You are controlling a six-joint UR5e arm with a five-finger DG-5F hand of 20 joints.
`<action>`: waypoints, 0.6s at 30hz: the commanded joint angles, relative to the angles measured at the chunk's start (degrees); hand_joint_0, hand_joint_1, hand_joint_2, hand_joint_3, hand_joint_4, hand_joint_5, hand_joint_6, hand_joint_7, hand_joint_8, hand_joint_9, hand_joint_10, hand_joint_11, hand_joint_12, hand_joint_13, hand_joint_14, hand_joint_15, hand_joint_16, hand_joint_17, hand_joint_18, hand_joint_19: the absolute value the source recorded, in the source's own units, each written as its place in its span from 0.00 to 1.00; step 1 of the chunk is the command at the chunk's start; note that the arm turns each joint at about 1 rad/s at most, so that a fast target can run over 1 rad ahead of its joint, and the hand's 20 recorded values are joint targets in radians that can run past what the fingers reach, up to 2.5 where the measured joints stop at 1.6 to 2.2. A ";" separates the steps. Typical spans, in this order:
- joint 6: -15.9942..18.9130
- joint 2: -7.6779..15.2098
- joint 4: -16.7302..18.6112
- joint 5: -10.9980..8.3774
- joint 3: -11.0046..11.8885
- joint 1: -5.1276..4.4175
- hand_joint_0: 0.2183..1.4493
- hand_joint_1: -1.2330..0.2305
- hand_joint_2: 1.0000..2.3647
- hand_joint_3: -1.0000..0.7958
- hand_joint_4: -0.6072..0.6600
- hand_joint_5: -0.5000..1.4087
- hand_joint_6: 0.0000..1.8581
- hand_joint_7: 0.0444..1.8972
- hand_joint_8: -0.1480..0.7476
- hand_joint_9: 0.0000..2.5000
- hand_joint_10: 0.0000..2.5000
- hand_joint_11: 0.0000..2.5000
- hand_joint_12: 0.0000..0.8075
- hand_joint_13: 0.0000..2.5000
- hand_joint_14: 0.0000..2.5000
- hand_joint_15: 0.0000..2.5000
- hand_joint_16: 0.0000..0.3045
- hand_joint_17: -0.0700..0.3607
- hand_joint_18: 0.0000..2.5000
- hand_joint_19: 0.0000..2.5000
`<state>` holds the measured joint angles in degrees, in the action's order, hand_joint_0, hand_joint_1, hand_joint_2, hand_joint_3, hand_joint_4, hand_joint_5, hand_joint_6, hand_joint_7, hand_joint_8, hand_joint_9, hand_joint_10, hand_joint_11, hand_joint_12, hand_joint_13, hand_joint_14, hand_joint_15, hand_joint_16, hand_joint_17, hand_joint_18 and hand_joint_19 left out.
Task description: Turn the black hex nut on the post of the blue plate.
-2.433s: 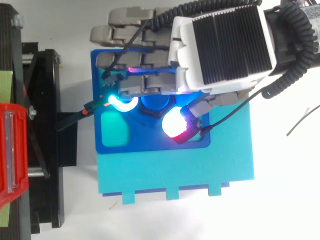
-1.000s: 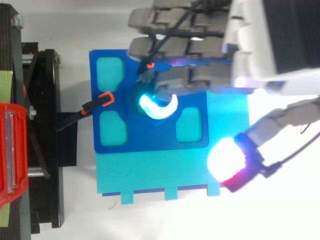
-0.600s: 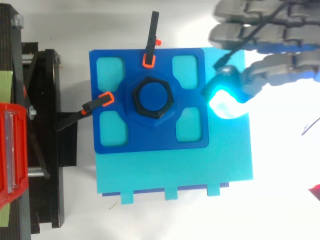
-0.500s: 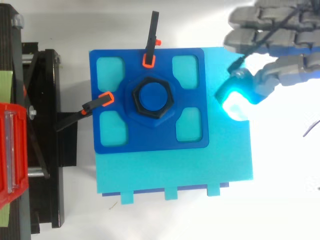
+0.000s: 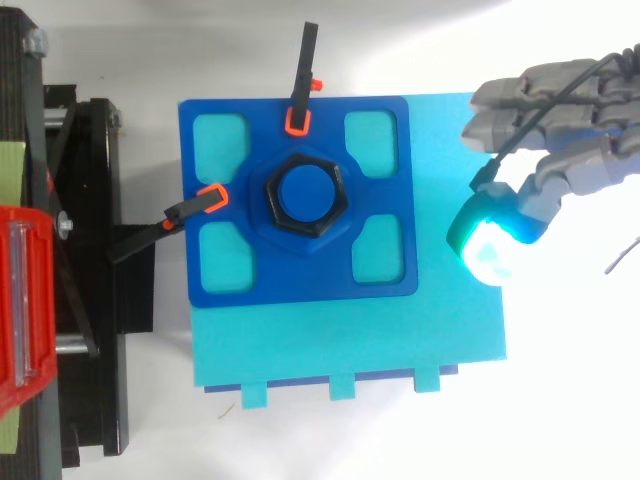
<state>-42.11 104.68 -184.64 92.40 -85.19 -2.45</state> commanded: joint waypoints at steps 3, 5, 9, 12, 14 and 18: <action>0.10 0.00 -0.02 -0.03 0.02 -0.10 0.16 0.53 0.00 0.28 0.58 0.14 0.27 0.35 0.40 0.00 0.00 0.00 0.47 0.00 0.00 0.00 0.21 0.50 0.00 0.03; 0.01 0.00 0.07 -0.03 -0.07 -0.10 0.17 0.52 0.00 0.28 0.58 0.14 0.27 0.35 0.40 0.00 0.00 0.00 0.47 0.00 0.00 0.00 0.21 0.50 0.00 0.03; 0.01 0.00 0.16 -0.03 -0.07 -0.10 0.17 0.52 0.00 0.28 0.57 0.14 0.27 0.34 0.40 0.00 0.00 0.00 0.47 0.00 0.00 0.00 0.21 0.50 0.00 0.02; -0.08 0.00 0.60 -0.03 -0.07 -0.10 0.17 0.52 0.00 0.28 0.58 0.14 0.27 0.34 0.40 0.00 0.00 0.00 0.47 0.00 0.00 0.00 0.21 0.50 0.00 0.02; -0.08 0.00 0.77 -0.03 -0.07 -0.10 0.17 0.52 0.00 0.28 0.58 0.14 0.27 0.34 0.40 0.00 0.00 0.00 0.47 0.00 0.00 0.00 0.21 0.50 0.00 0.02; -0.08 0.00 1.04 -0.03 -0.07 -0.10 0.17 0.52 0.00 0.28 0.58 0.14 0.27 0.32 0.40 0.00 0.00 0.00 0.47 0.00 0.00 0.00 0.21 0.50 0.00 0.03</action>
<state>-42.18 104.68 -183.79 92.37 -85.23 -2.55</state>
